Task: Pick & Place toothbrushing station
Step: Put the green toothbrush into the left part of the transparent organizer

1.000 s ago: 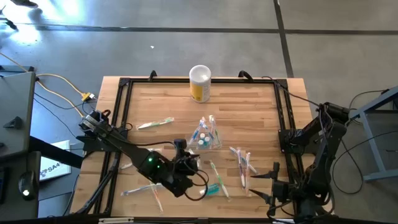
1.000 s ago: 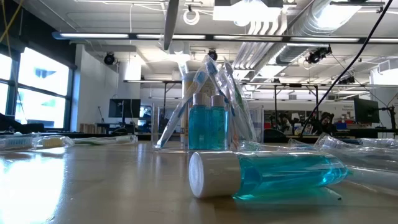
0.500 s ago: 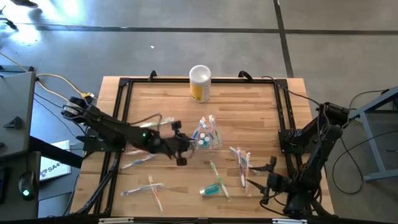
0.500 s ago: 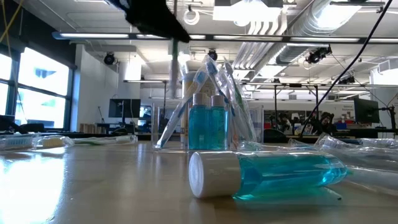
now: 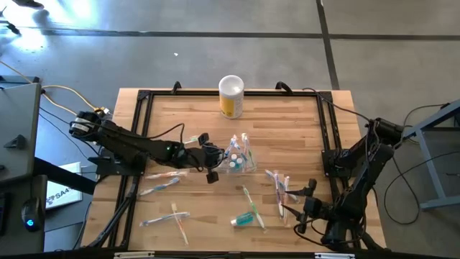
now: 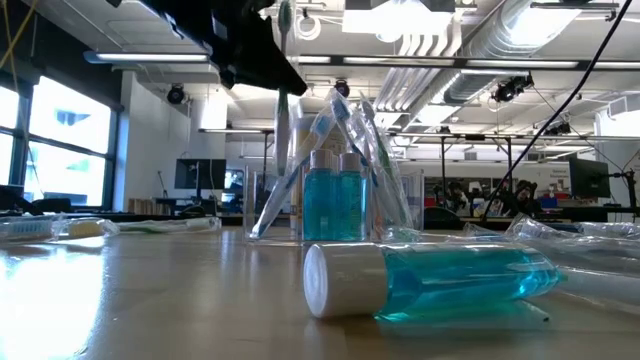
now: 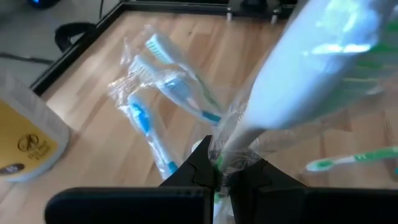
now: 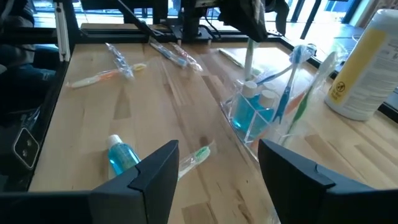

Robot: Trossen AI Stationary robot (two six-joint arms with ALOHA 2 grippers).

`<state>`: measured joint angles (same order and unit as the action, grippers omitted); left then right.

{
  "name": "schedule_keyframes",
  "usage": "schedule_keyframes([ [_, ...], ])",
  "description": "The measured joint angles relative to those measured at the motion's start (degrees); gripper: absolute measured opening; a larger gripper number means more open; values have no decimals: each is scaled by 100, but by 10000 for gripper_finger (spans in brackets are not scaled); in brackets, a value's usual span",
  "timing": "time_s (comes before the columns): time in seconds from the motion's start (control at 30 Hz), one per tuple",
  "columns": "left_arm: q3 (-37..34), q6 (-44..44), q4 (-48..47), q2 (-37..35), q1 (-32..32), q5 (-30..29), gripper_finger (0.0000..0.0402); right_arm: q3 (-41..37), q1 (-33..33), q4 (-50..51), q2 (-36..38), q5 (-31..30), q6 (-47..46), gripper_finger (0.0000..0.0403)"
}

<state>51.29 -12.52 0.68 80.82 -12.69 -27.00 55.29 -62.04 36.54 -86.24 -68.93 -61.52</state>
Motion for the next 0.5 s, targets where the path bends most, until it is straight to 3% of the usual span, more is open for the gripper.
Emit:
schedule_keyframes([
  [0.17, -20, -529, -442, 205, 92, -85, 13, -1, -7, -92, -2, 45, 7, 212],
  [0.5, 5, -1084, -329, 823, 329, -16, 13, 0, -7, -110, -7, 154, 26, 212],
])
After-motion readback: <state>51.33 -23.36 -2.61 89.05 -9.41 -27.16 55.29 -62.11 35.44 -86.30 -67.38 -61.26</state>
